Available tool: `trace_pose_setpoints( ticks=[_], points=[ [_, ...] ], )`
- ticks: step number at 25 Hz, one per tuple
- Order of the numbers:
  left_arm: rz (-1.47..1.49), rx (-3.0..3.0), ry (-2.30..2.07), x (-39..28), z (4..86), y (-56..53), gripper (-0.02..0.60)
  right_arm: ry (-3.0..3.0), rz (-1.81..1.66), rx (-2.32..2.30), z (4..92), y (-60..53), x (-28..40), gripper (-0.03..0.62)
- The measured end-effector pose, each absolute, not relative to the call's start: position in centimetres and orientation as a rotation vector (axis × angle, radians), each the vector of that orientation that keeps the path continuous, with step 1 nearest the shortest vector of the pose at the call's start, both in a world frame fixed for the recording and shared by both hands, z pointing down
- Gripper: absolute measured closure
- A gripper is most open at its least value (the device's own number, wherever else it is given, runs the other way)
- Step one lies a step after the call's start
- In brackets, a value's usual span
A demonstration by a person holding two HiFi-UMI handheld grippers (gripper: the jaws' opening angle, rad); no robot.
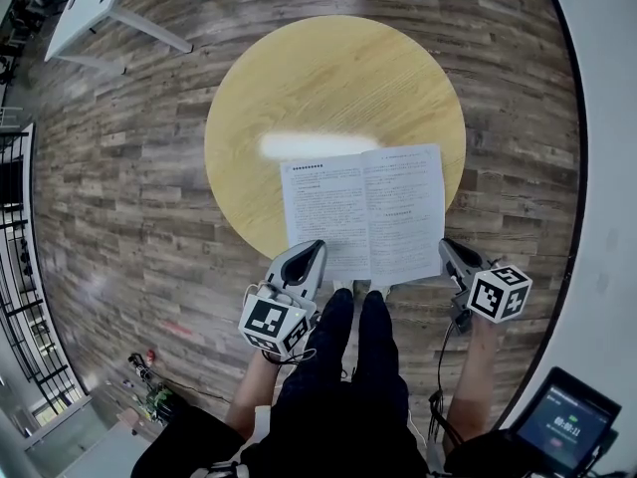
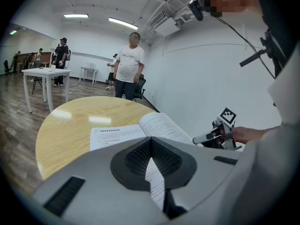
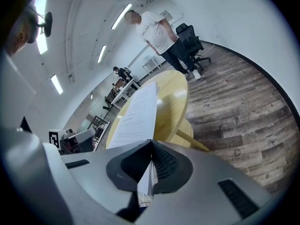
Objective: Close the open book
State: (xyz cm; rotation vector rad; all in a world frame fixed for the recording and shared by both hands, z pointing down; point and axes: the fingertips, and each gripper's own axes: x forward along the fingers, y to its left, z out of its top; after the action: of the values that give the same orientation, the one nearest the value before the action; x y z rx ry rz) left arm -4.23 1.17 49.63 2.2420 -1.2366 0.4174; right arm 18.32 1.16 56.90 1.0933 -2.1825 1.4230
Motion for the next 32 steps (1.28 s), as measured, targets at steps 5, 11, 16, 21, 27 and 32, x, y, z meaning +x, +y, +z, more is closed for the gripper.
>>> trace_pose_setpoints(
  ticks=[5, 11, 16, 21, 27, 32],
  points=[
    [0.414, 2.242, -1.243, -4.1, 50.2, 0.5, 0.583, -2.183, 1.415, 1.101, 57.5, 0.5, 18.7, 0.586],
    [0.407, 2.246, -1.246, -4.7, 49.0, 1.8, 0.583, -2.196, 1.396, 1.119, 55.8, 1.3, 18.3, 0.586],
    [0.382, 2.253, -1.269, -5.3, 48.0, 1.7, 0.583, -2.219, 1.378, 1.122, 54.3, 1.3, 18.0, 0.586],
    [0.360, 2.256, -1.300, -6.2, 46.8, 2.1, 0.583, -2.246, 1.351, 1.113, 52.5, 1.4, 17.1, 0.586],
    [0.330, 2.263, -1.344, -8.7, 45.5, 3.5, 0.583, -2.276, 1.322, 1.098, 50.9, 2.3, 14.9, 0.586],
    [0.323, 2.254, -1.386, -10.2, 45.0, 3.9, 0.583, -2.294, 1.317, 1.079, 50.6, 2.3, 13.8, 0.586]
  ],
)
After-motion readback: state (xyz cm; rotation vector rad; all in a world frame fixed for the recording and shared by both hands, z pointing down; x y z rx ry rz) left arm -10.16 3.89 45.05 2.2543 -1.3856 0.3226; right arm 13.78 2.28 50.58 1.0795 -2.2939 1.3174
